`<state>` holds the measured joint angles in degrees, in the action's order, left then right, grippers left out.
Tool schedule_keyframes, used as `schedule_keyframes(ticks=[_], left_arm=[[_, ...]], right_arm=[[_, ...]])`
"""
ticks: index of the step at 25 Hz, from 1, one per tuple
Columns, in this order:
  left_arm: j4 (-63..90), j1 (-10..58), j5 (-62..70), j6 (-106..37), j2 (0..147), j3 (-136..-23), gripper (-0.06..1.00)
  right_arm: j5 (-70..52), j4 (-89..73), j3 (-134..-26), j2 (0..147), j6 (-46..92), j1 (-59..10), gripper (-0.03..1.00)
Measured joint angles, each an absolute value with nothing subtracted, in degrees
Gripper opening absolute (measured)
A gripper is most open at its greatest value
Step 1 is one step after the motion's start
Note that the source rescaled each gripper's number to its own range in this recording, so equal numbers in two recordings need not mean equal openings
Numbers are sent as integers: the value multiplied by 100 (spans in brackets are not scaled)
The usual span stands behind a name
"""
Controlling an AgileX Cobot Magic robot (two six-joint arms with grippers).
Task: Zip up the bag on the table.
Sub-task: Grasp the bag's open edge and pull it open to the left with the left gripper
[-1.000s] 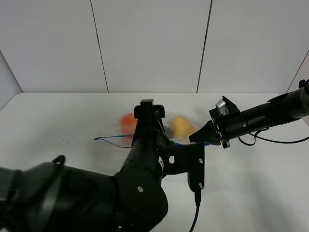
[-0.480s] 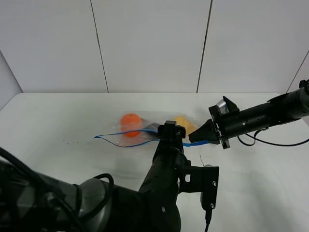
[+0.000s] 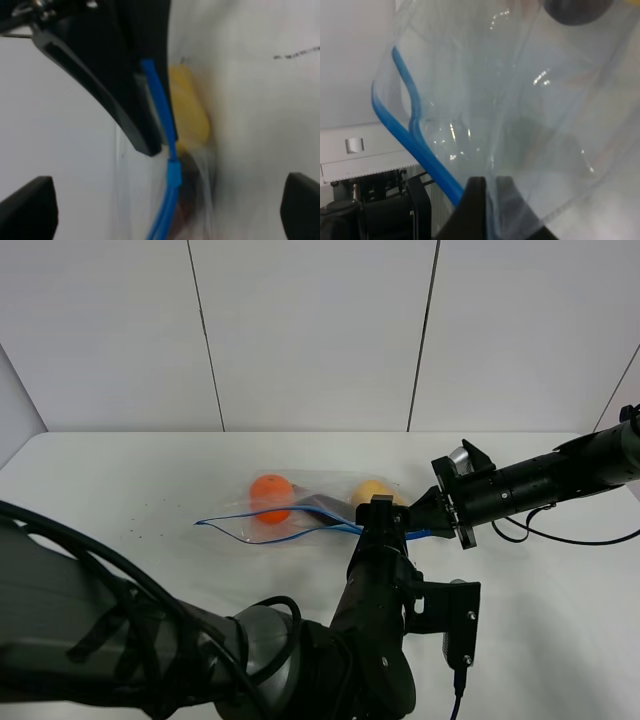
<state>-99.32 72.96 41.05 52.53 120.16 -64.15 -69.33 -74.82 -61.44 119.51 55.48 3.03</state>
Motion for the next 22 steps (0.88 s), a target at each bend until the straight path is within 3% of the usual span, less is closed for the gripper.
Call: schedule_keyframes(ticks=[12,19,22], left_arm=[[-9944,6901,3909,5253,12016,-6440,85],[-9949,6901,3672,5142,12016,-6480,83],[-9945,6901,3670,5110,12020,-6625,76]], right_arm=[[-6933,-7435,-6144,11940,5533,303,0],[-6933,-7434,-6144,11940,5533,303,0],[-6933,-7434,-6144,11940,5533,303,0]])
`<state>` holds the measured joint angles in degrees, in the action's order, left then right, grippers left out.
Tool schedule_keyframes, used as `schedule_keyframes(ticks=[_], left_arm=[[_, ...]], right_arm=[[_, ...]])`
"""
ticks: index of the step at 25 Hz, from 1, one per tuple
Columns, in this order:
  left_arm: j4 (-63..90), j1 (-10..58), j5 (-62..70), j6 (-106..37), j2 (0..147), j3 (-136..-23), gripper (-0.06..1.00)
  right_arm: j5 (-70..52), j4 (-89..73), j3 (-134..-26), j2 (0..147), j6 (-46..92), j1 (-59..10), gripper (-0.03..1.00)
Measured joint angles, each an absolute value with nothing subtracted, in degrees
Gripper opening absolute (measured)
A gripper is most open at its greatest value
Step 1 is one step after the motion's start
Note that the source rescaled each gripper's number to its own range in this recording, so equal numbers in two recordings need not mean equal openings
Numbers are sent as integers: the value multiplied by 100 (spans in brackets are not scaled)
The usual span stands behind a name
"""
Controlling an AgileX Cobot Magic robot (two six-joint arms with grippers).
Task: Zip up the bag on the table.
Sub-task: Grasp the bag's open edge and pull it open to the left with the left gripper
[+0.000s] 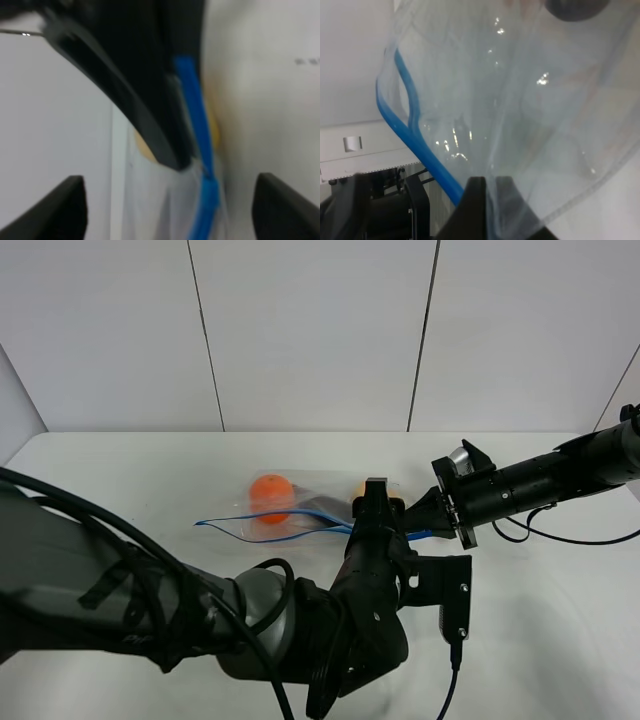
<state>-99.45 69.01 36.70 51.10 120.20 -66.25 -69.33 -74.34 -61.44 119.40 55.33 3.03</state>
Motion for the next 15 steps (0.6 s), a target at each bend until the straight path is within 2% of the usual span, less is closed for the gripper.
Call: schedule_keyframes(ticks=[4,12,15], left_arm=[[-9950,6901,3571,5103,12020,-6792,68],[-9956,6901,3597,5091,12160,-6802,64],[-9956,6901,3733,5091,12325,-6802,59]], right_arm=[[-6933,-7434,-6144,11940,5533,303,0],[-6933,-7434,-6144,11940,5533,303,0],[-6933,-7434,-6144,11940,5533,303,0]])
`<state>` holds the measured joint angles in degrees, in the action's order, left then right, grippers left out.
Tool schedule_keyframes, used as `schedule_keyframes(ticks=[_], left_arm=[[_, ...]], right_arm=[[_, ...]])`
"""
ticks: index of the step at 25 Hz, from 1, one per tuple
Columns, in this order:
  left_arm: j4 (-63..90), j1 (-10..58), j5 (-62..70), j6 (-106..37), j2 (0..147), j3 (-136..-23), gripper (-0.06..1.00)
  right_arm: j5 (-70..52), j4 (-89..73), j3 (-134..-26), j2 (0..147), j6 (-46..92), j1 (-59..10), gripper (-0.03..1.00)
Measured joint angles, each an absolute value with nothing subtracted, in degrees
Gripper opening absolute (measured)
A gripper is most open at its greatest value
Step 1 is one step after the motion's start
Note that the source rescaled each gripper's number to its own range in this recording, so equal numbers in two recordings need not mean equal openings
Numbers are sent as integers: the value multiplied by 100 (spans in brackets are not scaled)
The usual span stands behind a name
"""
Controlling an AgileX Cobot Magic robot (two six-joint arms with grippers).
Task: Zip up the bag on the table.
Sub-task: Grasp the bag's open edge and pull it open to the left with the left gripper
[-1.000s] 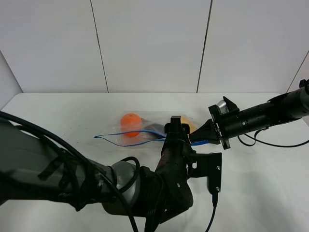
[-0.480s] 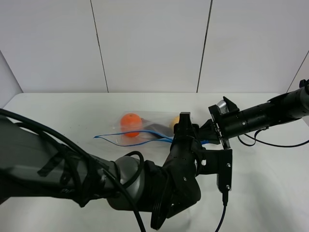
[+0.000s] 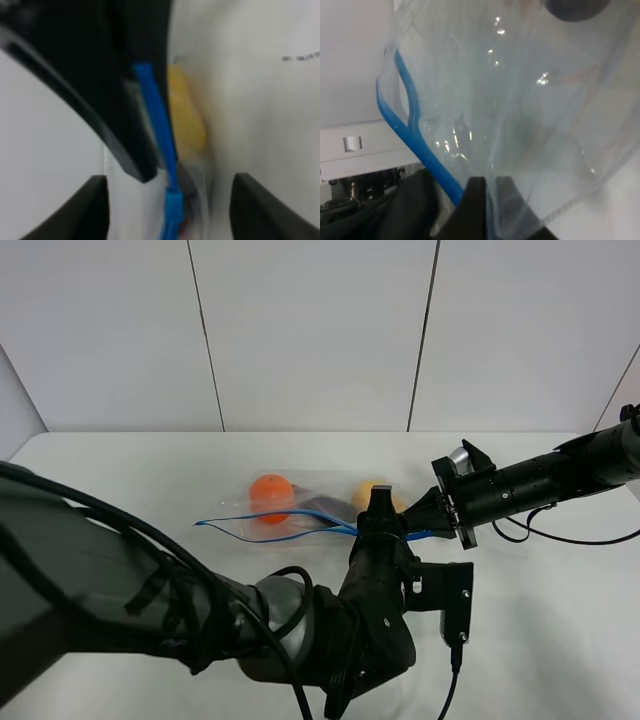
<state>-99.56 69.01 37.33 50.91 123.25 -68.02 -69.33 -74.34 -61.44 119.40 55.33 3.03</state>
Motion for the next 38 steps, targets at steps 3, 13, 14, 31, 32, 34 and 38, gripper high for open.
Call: schedule_keyframes(ticks=[3,13,14,31,32,34,38], left_arm=[[-9950,6901,3903,5091,12375,-6802,55],[-9950,6901,4010,5091,12375,-6821,24],[-9950,6914,4010,5091,12375,-6821,23],[-9950,7050,3904,5075,12375,-6821,20],[-9950,7050,3884,5071,12375,-6821,19],[-9950,7050,3859,5071,12375,-6821,16],[-9950,7050,3841,5071,12375,-6821,4]], right_arm=[[-6933,-7429,-6144,11940,5533,303,0],[-6933,-7424,-6144,11940,5533,303,0],[-6933,-7424,-6144,11940,5533,303,0],[-6933,-7391,-6144,11940,5533,303,0],[-6933,-7391,-6144,11940,5533,303,0],[-6933,-7391,-6144,11940,5528,303,0],[-6933,-7391,-6144,11940,5528,303,0]])
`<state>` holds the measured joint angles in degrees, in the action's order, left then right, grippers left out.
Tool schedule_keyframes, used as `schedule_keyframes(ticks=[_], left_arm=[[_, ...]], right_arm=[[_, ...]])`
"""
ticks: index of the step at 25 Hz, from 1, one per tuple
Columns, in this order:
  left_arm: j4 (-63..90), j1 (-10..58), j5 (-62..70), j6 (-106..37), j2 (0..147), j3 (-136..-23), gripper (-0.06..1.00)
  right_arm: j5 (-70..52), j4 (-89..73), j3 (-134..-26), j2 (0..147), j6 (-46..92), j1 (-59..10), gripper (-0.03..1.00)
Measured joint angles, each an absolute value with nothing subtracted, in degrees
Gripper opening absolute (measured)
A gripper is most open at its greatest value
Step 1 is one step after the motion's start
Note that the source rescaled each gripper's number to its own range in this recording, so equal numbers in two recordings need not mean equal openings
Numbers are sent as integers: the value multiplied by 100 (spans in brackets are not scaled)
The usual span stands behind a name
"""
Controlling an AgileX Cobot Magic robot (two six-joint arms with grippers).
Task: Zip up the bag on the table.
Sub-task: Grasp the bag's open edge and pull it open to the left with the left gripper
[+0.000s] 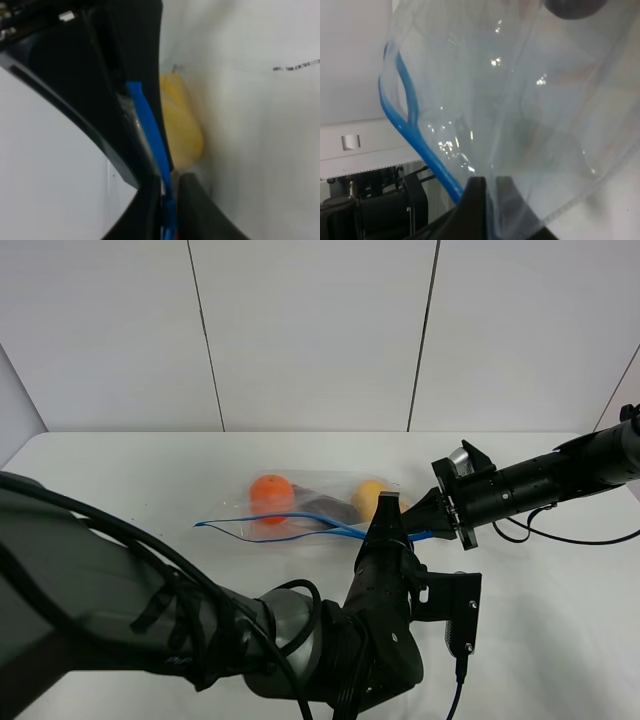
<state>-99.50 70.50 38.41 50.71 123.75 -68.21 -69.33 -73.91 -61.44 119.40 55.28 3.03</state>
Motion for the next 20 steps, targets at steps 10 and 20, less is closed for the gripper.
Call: schedule_keyframes(ticks=[10,20], left_arm=[[-9950,7050,3847,5071,12375,-6821,0],[-9968,7050,4138,4979,12375,-6821,0]], right_arm=[[-6933,-7391,-6144,11940,5528,303,0],[-6949,-7457,-6144,11938,5528,287,0]])
